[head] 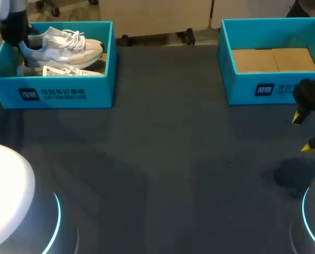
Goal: Take the shoe out of the shoebox, open the shoe tongue, remove and reinsert the insole, then place the shoe into the shoebox
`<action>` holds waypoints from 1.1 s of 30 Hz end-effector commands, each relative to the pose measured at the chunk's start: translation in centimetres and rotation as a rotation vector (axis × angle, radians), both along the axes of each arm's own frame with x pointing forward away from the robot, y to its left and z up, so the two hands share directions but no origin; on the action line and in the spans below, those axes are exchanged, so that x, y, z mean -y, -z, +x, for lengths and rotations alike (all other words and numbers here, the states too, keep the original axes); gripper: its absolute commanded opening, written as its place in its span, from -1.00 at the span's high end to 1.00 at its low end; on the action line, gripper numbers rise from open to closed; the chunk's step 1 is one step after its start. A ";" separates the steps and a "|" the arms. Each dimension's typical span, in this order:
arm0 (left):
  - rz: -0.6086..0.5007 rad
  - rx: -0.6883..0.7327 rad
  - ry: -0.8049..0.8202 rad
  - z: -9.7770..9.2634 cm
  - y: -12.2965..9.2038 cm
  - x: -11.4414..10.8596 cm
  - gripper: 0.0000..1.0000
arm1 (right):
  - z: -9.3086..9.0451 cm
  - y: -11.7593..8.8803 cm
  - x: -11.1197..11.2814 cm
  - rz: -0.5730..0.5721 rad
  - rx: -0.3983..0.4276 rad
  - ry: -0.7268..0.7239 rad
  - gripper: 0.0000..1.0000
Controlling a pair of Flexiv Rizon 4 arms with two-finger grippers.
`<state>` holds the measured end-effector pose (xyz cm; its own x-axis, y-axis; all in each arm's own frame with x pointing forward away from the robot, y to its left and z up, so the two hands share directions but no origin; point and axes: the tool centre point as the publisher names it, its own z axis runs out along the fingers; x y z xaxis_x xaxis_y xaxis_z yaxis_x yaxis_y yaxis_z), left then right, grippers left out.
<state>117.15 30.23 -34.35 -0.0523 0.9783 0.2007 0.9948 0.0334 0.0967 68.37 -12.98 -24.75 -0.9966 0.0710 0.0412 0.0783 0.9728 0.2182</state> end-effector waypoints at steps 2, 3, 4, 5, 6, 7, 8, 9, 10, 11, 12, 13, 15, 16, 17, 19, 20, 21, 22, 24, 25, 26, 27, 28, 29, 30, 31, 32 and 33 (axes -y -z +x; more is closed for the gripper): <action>0.004 -0.019 -0.007 1.0 1.1 0.4 1.00 | 0.0 0.1 0.0 -0.003 0.001 0.000 -1.00; 0.001 -0.021 -0.011 1.1 1.2 0.4 1.00 | 0.0 0.1 0.0 -0.003 0.001 0.000 -1.00; 0.001 -0.022 -0.011 1.2 1.3 0.5 1.00 | 0.0 0.1 0.0 -0.003 0.001 0.000 -1.00; 0.001 -0.022 -0.011 1.3 1.5 0.5 1.00 | 0.0 0.1 0.0 -0.003 0.001 0.000 -1.00; 0.001 -0.024 -0.011 1.4 1.7 0.6 1.00 | 0.0 0.1 0.0 -0.003 0.001 0.000 -1.00; 0.002 -0.028 -0.008 1.4 1.8 0.6 1.00 | 0.0 0.1 0.0 -0.003 0.001 0.000 -1.00; 0.004 -0.029 -0.006 1.5 1.9 0.6 1.00 | 0.0 0.1 0.0 -0.003 0.001 0.000 -1.00; 0.005 -0.029 -0.006 1.5 2.1 0.6 1.00 | 0.0 0.1 0.0 -0.003 0.001 0.000 -1.00; 0.009 -0.033 -0.007 1.5 2.2 0.6 1.00 | 0.0 0.1 0.0 -0.003 0.001 0.000 -1.00; 0.010 -0.038 -0.009 1.6 2.4 0.5 1.00 | 0.0 0.1 0.0 -0.003 0.001 0.000 -1.00; 0.011 -0.041 -0.011 1.6 2.5 0.5 1.00 | 0.0 0.1 0.0 -0.003 0.001 0.000 -1.00; 0.011 -0.042 -0.011 1.6 2.7 0.4 1.00 | 0.0 0.1 0.0 -0.003 0.001 0.000 -1.00; 0.013 -0.045 -0.018 1.6 2.9 0.3 1.00 | 0.0 0.1 0.0 -0.003 0.001 0.000 -1.00; 0.013 -0.046 -0.023 1.7 3.0 0.3 1.00 | 0.0 0.1 0.0 -0.003 0.001 0.000 -1.00; 0.011 -0.051 -0.025 1.7 3.1 0.3 1.00 | 0.0 0.1 0.0 -0.003 0.001 0.000 -1.00; 0.012 -0.052 -0.025 1.7 3.2 0.3 1.00 | 0.0 0.1 0.0 -0.003 0.001 0.000 -1.00; 0.012 -0.053 -0.026 1.8 3.2 0.3 1.00 | 0.0 0.1 0.0 -0.003 0.001 0.000 -1.00; 0.009 -0.054 -0.028 1.8 3.3 0.4 1.00 | 0.0 0.1 0.0 -0.003 0.001 0.000 -1.00; 0.008 -0.055 -0.028 1.8 3.3 0.4 1.00 | 0.0 0.1 0.0 -0.003 0.001 0.000 -1.00; 0.006 -0.056 -0.028 1.9 3.4 0.4 1.00 | 0.0 0.1 0.0 -0.003 0.001 0.000 -1.00; 0.002 -0.061 -0.022 1.9 3.5 0.5 1.00 | 0.0 0.1 0.0 -0.003 0.001 0.000 -1.00; 0.002 -0.060 -0.021 1.9 3.5 0.6 1.00 | 0.0 0.1 0.0 -0.003 0.001 0.000 -1.00; 0.000 -0.063 -0.018 1.9 3.6 0.7 1.00 | 0.0 0.1 0.0 -0.003 0.001 0.000 -1.00; -0.005 -0.064 -0.016 2.0 3.6 0.7 1.00 | 0.0 0.1 0.0 -0.003 0.001 0.000 -1.00; -0.011 -0.062 -0.014 2.0 3.6 0.8 1.00 | 0.0 0.1 0.0 -0.003 0.001 0.000 -1.00; -0.014 -0.063 -0.013 2.1 3.5 0.9 1.00 | 0.0 0.1 0.0 -0.003 0.001 0.000 -1.00; -0.015 -0.064 -0.014 2.1 3.5 0.9 1.00 | 0.0 0.1 0.0 -0.003 0.001 0.000 -1.00; -0.016 -0.064 -0.014 2.1 3.5 1.0 1.00 | 0.0 0.1 0.0 -0.003 0.001 0.000 -1.00; -0.017 -0.066 -0.014 2.2 3.5 1.0 1.00 | 0.0 0.1 0.0 -0.003 0.001 0.000 -1.00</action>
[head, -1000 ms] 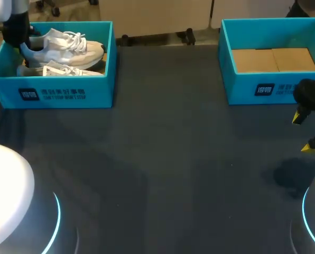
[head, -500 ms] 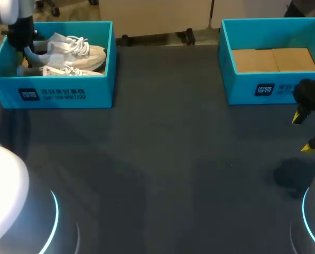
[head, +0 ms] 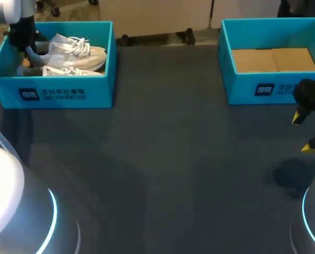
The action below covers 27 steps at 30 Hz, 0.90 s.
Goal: Take the shoe out of the shoebox, open the shoe tongue, remove and reinsert the insole, then place the shoe into the shoebox
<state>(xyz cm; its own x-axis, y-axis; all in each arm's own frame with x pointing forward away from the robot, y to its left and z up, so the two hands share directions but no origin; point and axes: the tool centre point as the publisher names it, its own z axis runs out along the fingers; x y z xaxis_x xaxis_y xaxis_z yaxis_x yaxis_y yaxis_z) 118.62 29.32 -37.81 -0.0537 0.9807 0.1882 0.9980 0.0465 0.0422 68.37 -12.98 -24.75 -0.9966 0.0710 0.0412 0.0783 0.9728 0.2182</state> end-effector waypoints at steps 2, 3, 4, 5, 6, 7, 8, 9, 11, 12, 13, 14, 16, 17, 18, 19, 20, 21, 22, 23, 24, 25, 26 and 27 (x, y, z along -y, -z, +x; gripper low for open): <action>-0.001 -0.014 -0.002 0.7 0.2 0.2 1.00 | 0.0 0.1 0.0 -0.003 0.001 0.000 -1.00; -0.002 -0.016 0.000 0.6 0.2 0.2 1.00 | 0.0 0.1 0.0 -0.003 0.001 0.000 -1.00; -0.003 -0.017 0.001 0.6 0.2 0.2 1.00 | 0.0 0.1 0.0 -0.003 0.001 0.000 -1.00; -0.008 -0.019 0.002 0.6 0.2 0.2 1.00 | 0.0 0.1 0.0 -0.003 0.001 0.000 -1.00; -0.009 -0.020 0.003 0.5 0.2 0.3 1.00 | 0.0 0.1 0.0 -0.003 0.001 0.000 -1.00; -0.011 -0.020 0.005 0.5 0.1 0.3 1.00 | 0.0 0.1 0.0 -0.003 0.001 0.000 -1.00; -0.012 -0.021 0.007 0.4 0.1 0.4 1.00 | 0.0 0.1 0.0 -0.003 0.001 0.000 -1.00; -0.013 -0.021 0.008 0.4 0.0 0.4 0.80 | 0.0 0.1 0.0 -0.003 0.001 0.000 -1.00; -0.014 -0.021 0.009 0.4 -0.1 0.4 -0.13 | 0.0 0.1 0.0 -0.003 0.001 0.000 -1.00; -0.014 -0.021 0.010 0.3 -0.1 0.5 -0.58 | 0.0 0.1 0.0 -0.003 0.001 0.000 -1.00; -0.016 -0.021 0.011 0.3 -0.2 0.5 -1.00 | 0.0 0.1 0.0 -0.003 0.001 0.000 -1.00; -0.019 -0.021 0.012 0.3 -0.3 0.5 -1.00 | 0.0 0.1 0.0 -0.003 0.001 0.000 -1.00; -0.027 -0.020 0.011 0.3 -0.5 0.5 -1.00 | 0.0 0.1 0.0 -0.003 0.001 0.000 -1.00; -0.029 -0.019 0.011 0.2 -0.7 0.4 -1.00 | 0.0 0.1 0.0 -0.003 0.001 0.000 -1.00; -0.030 -0.019 0.011 0.2 -0.7 0.4 -1.00 | 0.0 0.1 0.0 -0.003 0.001 0.000 -1.00; -0.032 -0.018 0.010 0.2 -0.8 0.3 -1.00 | 0.0 0.1 0.0 -0.003 0.001 0.000 -1.00; -0.035 -0.017 0.010 0.1 -0.9 0.3 -1.00 | 0.0 0.1 0.0 -0.003 0.001 0.000 -1.00; -0.037 -0.017 0.009 0.1 -1.0 0.2 -1.00 | 0.0 0.1 0.0 -0.003 0.001 0.000 -1.00; -0.040 -0.017 0.009 -0.1 -1.1 0.2 -1.00 | 0.0 0.1 0.0 -0.003 0.001 0.000 -1.00; -0.050 -0.013 0.001 -0.2 -1.4 0.2 -1.00 | 0.0 0.1 0.0 -0.003 0.001 0.000 -1.00; -0.057 -0.012 0.002 -0.2 -1.6 0.2 -1.00 | 0.0 0.1 0.0 -0.003 0.001 0.000 -1.00; -0.062 -0.006 0.001 -0.3 -1.9 0.1 -1.00 | 0.0 0.1 0.0 -0.003 0.001 0.000 -1.00; -0.068 -0.002 0.000 -0.4 -2.3 0.1 -1.00 | 0.0 0.1 0.0 -0.003 0.001 0.000 -1.00; -0.074 0.001 0.003 -0.4 -2.5 0.1 -1.00 | 0.0 0.1 0.0 -0.003 0.001 0.000 -1.00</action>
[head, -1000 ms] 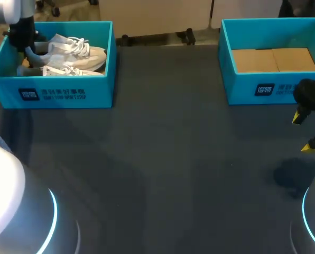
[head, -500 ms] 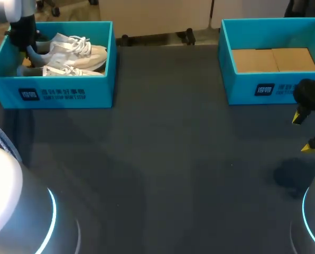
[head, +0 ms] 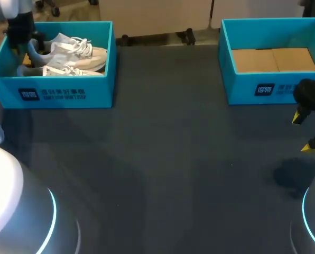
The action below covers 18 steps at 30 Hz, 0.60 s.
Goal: Take the shoe out of the shoebox, open the shoe tongue, remove and reinsert the insole, then place the shoe into the shoebox
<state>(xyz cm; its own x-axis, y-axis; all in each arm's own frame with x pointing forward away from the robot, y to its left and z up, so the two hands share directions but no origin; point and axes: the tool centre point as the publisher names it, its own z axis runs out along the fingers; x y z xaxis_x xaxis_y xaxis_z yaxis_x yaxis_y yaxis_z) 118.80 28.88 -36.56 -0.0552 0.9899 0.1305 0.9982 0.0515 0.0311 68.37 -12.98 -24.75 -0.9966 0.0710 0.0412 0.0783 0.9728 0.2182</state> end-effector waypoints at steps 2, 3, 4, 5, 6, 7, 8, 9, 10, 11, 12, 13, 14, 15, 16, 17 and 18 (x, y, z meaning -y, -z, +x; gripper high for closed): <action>-0.028 0.015 0.006 -0.7 -2.2 -0.4 -1.00 | 0.0 0.1 0.0 -0.003 0.001 0.000 -1.00; -0.029 0.015 0.006 -0.7 -2.4 -0.4 -1.00 | 0.0 0.1 0.0 -0.003 0.001 0.000 -1.00; -0.026 0.021 0.003 -0.7 -2.7 -0.3 -1.00 | 0.0 0.1 0.0 -0.003 0.001 0.000 -1.00; -0.033 0.020 0.008 -0.7 -2.9 -0.3 -1.00 | 0.0 0.1 0.0 -0.003 0.001 0.000 -1.00; -0.035 0.019 0.008 -0.7 -3.2 -0.3 -1.00 | 0.0 0.1 0.0 -0.003 0.001 0.000 -1.00; -0.034 0.018 0.007 -0.7 -3.5 -0.1 -1.00 | 0.0 0.1 0.0 -0.003 0.001 0.000 -1.00; -0.033 0.016 0.005 -0.8 -3.6 -0.1 -1.00 | 0.0 0.1 0.0 -0.003 0.001 0.000 -1.00; -0.032 0.014 0.003 -0.8 -3.8 0.0 -1.00 | 0.0 0.1 0.0 -0.003 0.001 0.000 -1.00; -0.034 0.013 0.003 -0.9 -4.2 0.1 -1.00 | 0.0 0.1 0.0 -0.003 0.001 0.000 -1.00; -0.035 0.011 0.003 -0.9 -4.6 0.2 -1.00 | 0.0 0.1 0.0 -0.003 0.001 0.000 -1.00; -0.035 0.012 0.002 -1.0 -4.9 0.2 -1.00 | 0.0 0.1 0.0 -0.003 0.001 0.000 -1.00; -0.041 0.012 0.005 -1.1 -5.5 0.3 -1.00 | 0.0 0.1 0.0 -0.003 0.001 0.000 -1.00; -0.043 0.008 0.000 -1.2 -5.8 0.3 -1.00 | 0.0 0.1 0.0 -0.003 0.001 0.000 -1.00; -0.043 0.008 -0.004 -1.2 -6.2 0.3 -1.00 | 0.0 0.1 0.0 -0.003 0.001 0.000 -1.00; -0.050 -0.005 -0.016 -1.4 -7.0 0.4 -1.00 | 0.0 0.1 0.0 -0.003 0.001 0.000 -1.00; -0.059 -0.010 -0.013 -1.5 -7.3 0.3 -1.00 | 0.0 0.1 0.0 -0.003 0.001 0.000 -1.00; -0.061 -0.004 -0.014 -1.7 -7.8 0.3 -1.00 | 0.0 0.1 0.0 -0.003 0.001 0.000 -1.00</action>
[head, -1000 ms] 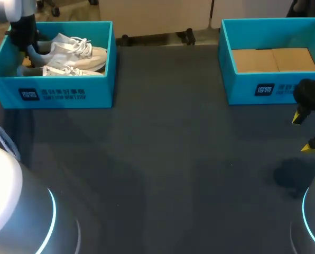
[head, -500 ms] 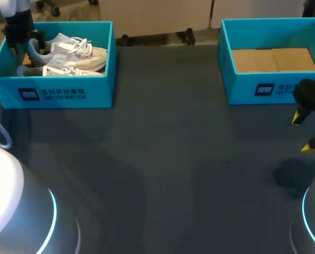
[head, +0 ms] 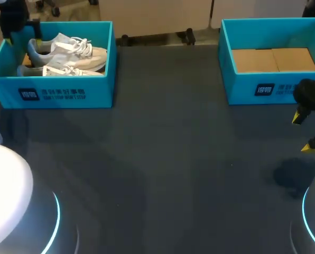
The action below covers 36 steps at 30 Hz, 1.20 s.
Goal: Take the shoe out of the shoebox, open the shoe tongue, remove and reinsert the insole, then place the shoe into the shoebox
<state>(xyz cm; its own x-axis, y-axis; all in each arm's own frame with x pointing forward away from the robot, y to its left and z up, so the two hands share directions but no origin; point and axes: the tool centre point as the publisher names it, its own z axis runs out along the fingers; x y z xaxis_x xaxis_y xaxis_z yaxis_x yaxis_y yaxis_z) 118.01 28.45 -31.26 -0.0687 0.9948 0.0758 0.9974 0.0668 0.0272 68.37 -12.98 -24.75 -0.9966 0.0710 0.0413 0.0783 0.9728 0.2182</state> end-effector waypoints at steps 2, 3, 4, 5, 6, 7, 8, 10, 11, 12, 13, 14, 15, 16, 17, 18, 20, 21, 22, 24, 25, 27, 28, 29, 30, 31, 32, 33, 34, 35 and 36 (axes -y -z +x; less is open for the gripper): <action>-0.010 0.004 -0.002 -1.4 -3.4 0.0 -1.00 | 0.0 0.1 0.0 -0.003 0.001 0.000 -1.00; -0.008 0.008 0.000 -1.6 -3.7 0.0 -1.00 | 0.0 0.1 0.0 -0.003 0.001 0.000 -1.00; -0.001 0.019 -0.001 -2.0 -4.2 0.1 -1.00 | 0.0 0.1 0.0 -0.003 0.001 0.000 -1.00; -0.003 0.022 0.003 -2.3 -4.5 0.1 -1.00 | 0.0 0.1 0.0 -0.003 0.001 0.000 -1.00; -0.005 0.022 0.005 -2.7 -4.8 0.1 -1.00 | 0.0 0.1 0.0 -0.003 0.001 0.000 -1.00; -0.008 0.029 0.012 -3.0 -5.1 0.1 -1.00 | 0.0 0.1 0.0 -0.003 0.001 0.000 -1.00; -0.012 0.026 0.014 -3.3 -5.2 0.1 -1.00 | 0.0 0.1 0.0 -0.003 0.001 0.000 -1.00; -0.021 0.025 0.019 -4.2 -5.7 0.1 -1.00 | 0.0 0.1 0.0 -0.003 0.001 0.000 -1.00; -0.024 0.016 0.017 -4.4 -5.8 0.1 -1.00 | 0.0 0.1 0.0 -0.003 0.001 0.000 -1.00; -0.025 0.007 0.022 -4.8 -5.9 0.1 -1.00 | 0.0 0.1 0.0 -0.003 0.001 0.000 -1.00; -0.016 -0.015 0.022 -5.4 -6.1 0.1 -1.00 | 0.0 0.1 0.0 -0.003 0.001 0.000 -1.00; -0.009 -0.023 0.026 -5.7 -6.3 0.0 -1.00 | 0.0 0.1 0.0 -0.003 0.001 0.000 -1.00; -0.009 -0.023 0.026 -5.7 -6.3 0.0 -1.00 | 0.0 0.1 0.0 -0.003 0.001 0.000 -1.00; -0.009 -0.023 0.026 -5.7 -6.3 0.0 -1.00 | 0.0 0.1 0.0 -0.003 0.001 0.000 -1.00; -0.009 -0.023 0.026 -5.7 -6.3 0.0 -1.00 | 0.0 0.1 0.0 -0.003 0.001 0.000 -1.00; -0.009 -0.023 0.026 -5.7 -6.3 0.0 -1.00 | 0.0 0.1 0.0 -0.003 0.001 0.000 -1.00; -0.009 -0.023 0.026 -5.7 -6.3 0.0 -1.00 | 0.0 0.1 0.0 -0.003 0.001 0.000 -1.00; -0.009 -0.023 0.026 -5.7 -6.3 0.0 -1.00 | 0.0 0.1 0.0 -0.003 0.001 0.000 -1.00; -0.009 -0.023 0.026 -5.7 -6.3 0.0 -1.00 | 0.0 0.1 0.0 -0.003 0.001 0.000 -1.00; -0.009 -0.023 0.026 -5.7 -6.3 0.0 -1.00 | 0.0 0.1 0.0 -0.003 0.001 0.000 -1.00; -0.009 -0.023 0.026 -5.7 -6.3 0.0 -1.00 | 0.0 0.1 0.0 -0.003 0.001 0.000 -1.00; -0.009 -0.023 0.026 -5.7 -6.3 0.0 -1.00 | 0.0 0.1 0.0 -0.003 0.001 0.000 -1.00; 0.003 -0.011 0.033 -6.2 -6.1 0.1 -1.00 | 0.0 0.1 0.0 -0.003 0.001 0.000 -1.00; 0.007 -0.022 0.028 -6.6 -5.9 0.0 -1.00 | 0.0 0.1 0.0 -0.003 0.001 0.000 -1.00; 0.007 -0.024 0.033 -7.1 -5.8 0.0 -1.00 | 0.0 0.1 0.0 -0.003 0.001 0.000 -1.00; 0.006 -0.021 0.034 -7.6 -5.6 -0.1 -1.00 | 0.0 0.1 0.0 -0.003 0.001 0.000 -1.00; 0.010 -0.033 0.020 -8.0 -5.3 -0.2 -1.00 | 0.0 0.1 0.0 -0.003 0.001 0.000 -1.00; 0.009 -0.034 0.030 -8.4 -5.2 -0.3 -1.00 | 0.0 0.1 0.0 -0.003 0.001 0.000 -1.00; 0.013 -0.041 0.013 -8.8 -5.1 -0.3 -1.00 | 0.0 0.1 0.0 -0.003 0.001 0.000 -1.00; 0.015 -0.041 0.009 -9.3 -5.1 -0.4 -1.00 | 0.0 0.1 0.0 -0.003 0.001 0.000 -1.00; 0.016 -0.040 0.009 -9.7 -5.2 -0.5 -1.00 | 0.0 0.1 0.0 -0.003 0.001 0.000 -1.00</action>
<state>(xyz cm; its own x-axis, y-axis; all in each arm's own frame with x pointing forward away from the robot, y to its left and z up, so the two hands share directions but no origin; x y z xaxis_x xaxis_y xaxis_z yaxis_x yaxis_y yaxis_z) 110.04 28.95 -26.30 -0.0577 0.9942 0.0911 0.9972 0.0618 -0.0430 68.37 -12.99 -24.74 -0.9966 0.0712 0.0412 0.0785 0.9728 0.2181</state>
